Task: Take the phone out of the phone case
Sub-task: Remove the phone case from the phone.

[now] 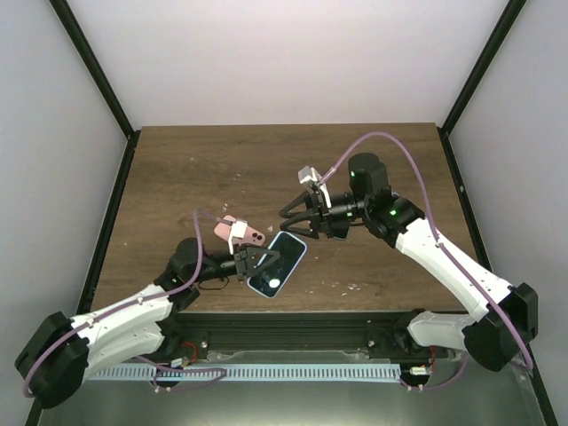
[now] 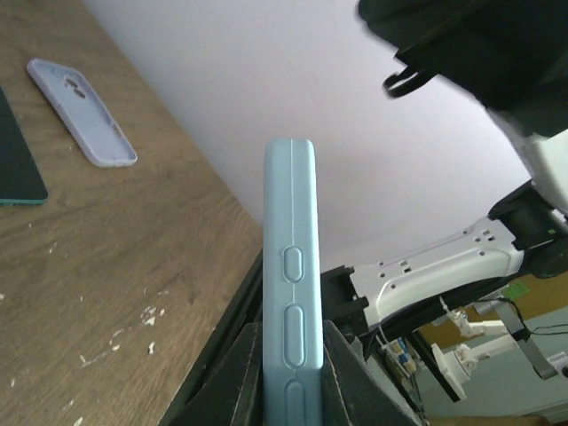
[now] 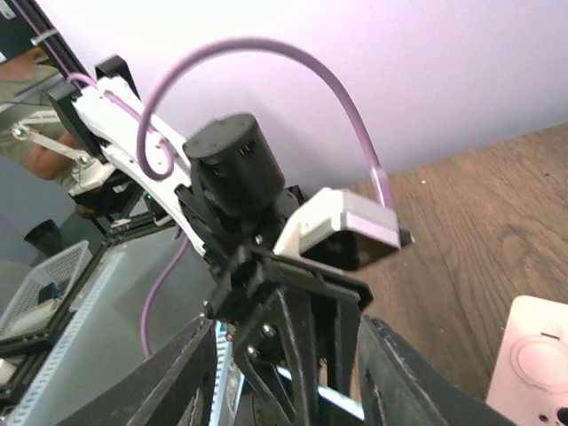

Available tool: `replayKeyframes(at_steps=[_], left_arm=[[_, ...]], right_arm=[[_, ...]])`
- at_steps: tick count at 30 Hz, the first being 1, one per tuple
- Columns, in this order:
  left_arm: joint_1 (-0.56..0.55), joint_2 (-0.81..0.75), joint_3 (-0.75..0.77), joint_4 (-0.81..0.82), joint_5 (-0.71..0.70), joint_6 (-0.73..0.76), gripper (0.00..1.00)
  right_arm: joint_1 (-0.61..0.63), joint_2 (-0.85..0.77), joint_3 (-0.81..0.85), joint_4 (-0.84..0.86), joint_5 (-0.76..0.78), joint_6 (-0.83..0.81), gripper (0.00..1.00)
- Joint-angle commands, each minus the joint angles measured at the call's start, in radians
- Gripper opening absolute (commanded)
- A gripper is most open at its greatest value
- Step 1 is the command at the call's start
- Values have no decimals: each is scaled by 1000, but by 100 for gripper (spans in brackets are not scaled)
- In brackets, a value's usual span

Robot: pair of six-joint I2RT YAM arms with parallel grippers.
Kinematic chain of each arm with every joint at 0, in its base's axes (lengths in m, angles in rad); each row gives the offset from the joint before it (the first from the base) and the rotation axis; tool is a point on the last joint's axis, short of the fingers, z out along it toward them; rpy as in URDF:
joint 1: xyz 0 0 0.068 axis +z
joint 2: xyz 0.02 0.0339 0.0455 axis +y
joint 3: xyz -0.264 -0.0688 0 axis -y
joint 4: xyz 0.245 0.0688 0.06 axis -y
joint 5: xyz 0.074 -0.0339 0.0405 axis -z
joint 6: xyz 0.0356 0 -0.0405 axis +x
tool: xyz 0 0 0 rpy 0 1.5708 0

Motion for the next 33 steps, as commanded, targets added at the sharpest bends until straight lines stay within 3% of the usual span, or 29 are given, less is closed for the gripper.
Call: replayKeyframes(at_steps=[1, 3, 5, 8, 11, 15, 20, 33], left_arm=[[1, -16, -2, 63, 17, -3, 0], [1, -35, -5, 50, 9, 9, 0], [0, -64, -5, 30, 2, 30, 0], [0, -135, -7, 2, -48, 63, 0], [1, -240, 1, -58, -182, 115, 0], [0, -284, -2, -27, -277, 130, 0], [0, -222, 2, 75, -289, 100, 0], [-7, -81, 28, 237, -274, 60, 0]], right_arm=[[-5, 3, 53, 87, -53, 60, 43], [-5, -4, 50, 73, -35, 56, 43], [-15, -12, 49, 32, -7, 32, 50], [-63, -29, 24, -15, 29, 17, 71], [-109, -29, -29, -52, 23, -4, 73], [-116, -5, -87, -61, -126, -30, 71], [-91, -10, -127, 35, -244, 16, 64], [-17, 88, -58, 36, -185, 46, 43]])
